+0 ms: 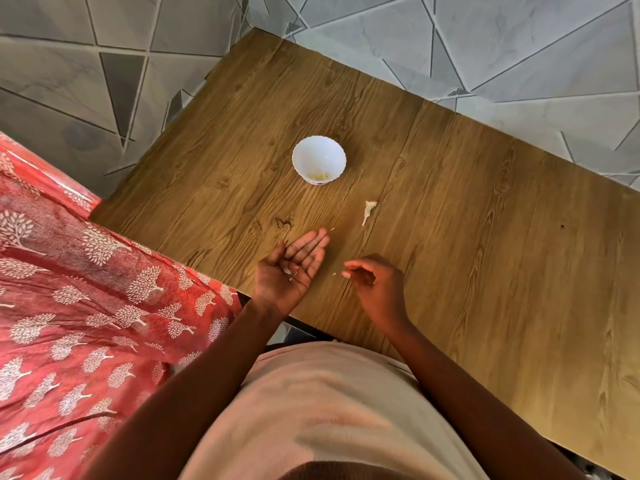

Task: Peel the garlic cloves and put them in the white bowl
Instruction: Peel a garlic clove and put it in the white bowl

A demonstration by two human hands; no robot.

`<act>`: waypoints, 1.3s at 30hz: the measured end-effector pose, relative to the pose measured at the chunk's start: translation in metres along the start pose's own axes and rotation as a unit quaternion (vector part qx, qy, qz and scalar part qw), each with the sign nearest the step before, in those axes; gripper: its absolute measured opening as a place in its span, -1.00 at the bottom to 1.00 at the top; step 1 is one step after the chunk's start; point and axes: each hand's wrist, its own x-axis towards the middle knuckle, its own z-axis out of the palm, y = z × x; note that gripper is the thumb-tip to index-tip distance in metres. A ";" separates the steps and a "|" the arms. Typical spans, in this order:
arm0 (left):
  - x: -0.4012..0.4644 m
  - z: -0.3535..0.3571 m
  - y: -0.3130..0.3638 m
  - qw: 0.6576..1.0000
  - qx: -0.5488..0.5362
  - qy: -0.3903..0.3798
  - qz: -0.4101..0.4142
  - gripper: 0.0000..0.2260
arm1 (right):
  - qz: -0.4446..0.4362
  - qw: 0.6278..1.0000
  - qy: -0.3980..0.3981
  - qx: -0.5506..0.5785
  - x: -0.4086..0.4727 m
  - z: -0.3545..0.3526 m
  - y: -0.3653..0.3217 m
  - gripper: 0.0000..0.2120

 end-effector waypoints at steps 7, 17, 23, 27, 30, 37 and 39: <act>-0.010 -0.006 0.002 1.000 0.007 0.006 0.009 -0.47 | 0.015 0.999 -0.040 -0.026 0.004 0.021 0.016 -0.86; -0.023 -0.008 -0.003 0.999 0.019 0.027 0.025 -0.47 | -0.145 0.947 -0.077 -0.275 0.005 0.025 0.017 -0.84; -0.039 -0.007 -0.013 0.997 -0.012 0.047 0.067 -0.44 | -0.091 0.954 -0.159 -0.237 0.005 0.025 0.002 -0.72; -0.062 -0.019 -0.020 0.987 -0.067 0.060 0.136 -0.45 | -0.103 0.978 -0.175 -0.046 -0.008 0.036 -0.020 -0.78; -0.088 -0.040 -0.024 0.968 -0.111 0.086 0.206 -0.46 | -0.133 0.973 -0.183 0.041 -0.016 0.055 -0.040 -0.83; -0.163 -0.094 -0.011 0.907 -0.200 0.123 0.350 -0.51 | -0.094 0.944 -0.304 0.085 -0.037 0.120 -0.074 -0.84; -0.175 -0.106 0.003 0.896 -0.218 0.131 0.363 -0.50 | -0.077 0.935 -0.337 0.077 -0.040 0.145 -0.083 -0.82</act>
